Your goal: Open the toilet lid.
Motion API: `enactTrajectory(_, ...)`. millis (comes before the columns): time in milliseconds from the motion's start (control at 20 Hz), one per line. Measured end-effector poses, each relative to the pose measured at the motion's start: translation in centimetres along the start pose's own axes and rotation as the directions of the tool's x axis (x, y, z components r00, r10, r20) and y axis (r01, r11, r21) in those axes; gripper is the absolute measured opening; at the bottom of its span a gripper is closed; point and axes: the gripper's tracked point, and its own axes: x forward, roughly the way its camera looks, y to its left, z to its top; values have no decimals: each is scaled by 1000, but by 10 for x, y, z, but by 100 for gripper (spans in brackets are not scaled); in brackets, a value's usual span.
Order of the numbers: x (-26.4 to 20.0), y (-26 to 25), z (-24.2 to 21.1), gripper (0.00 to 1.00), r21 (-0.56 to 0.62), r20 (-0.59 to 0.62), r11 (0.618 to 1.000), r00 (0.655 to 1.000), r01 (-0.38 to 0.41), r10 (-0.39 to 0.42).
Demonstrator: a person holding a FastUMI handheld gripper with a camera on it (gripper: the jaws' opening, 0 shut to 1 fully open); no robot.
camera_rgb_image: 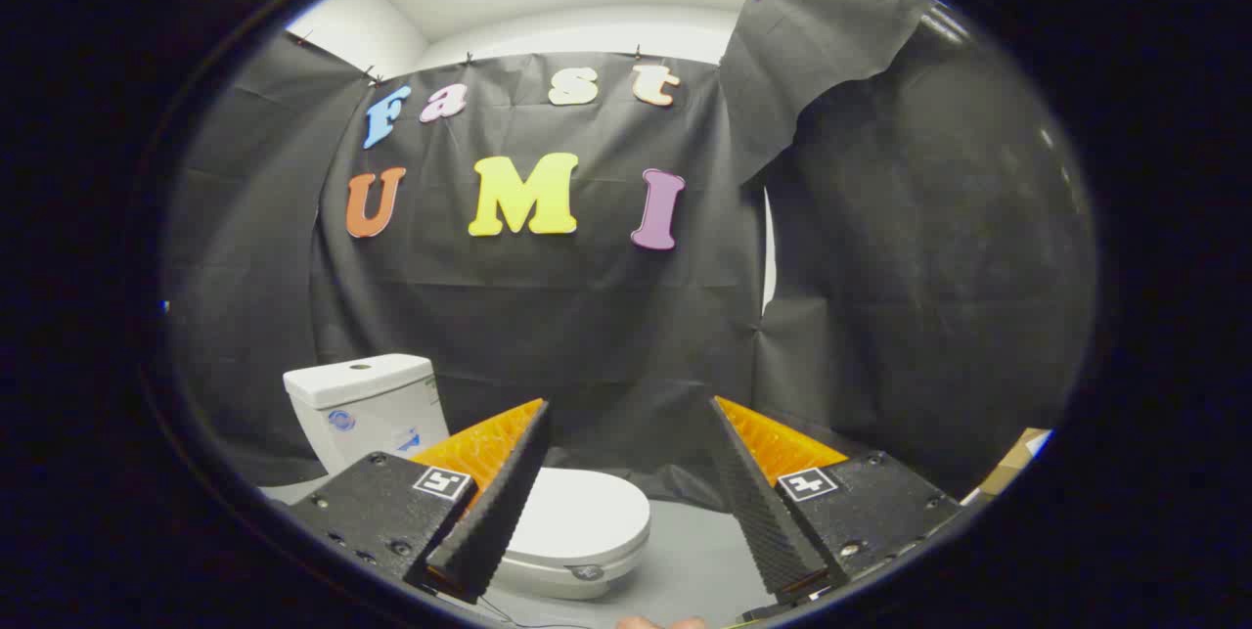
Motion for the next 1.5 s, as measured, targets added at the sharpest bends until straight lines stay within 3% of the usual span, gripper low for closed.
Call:
enactTrajectory(900, 2, -1, 4, 99, 30, 20, 1000, 1000, -8, 8)
enactTrajectory(1500, 15, 12, -34, 99, 66, -59, 998, 998, -24, 28)
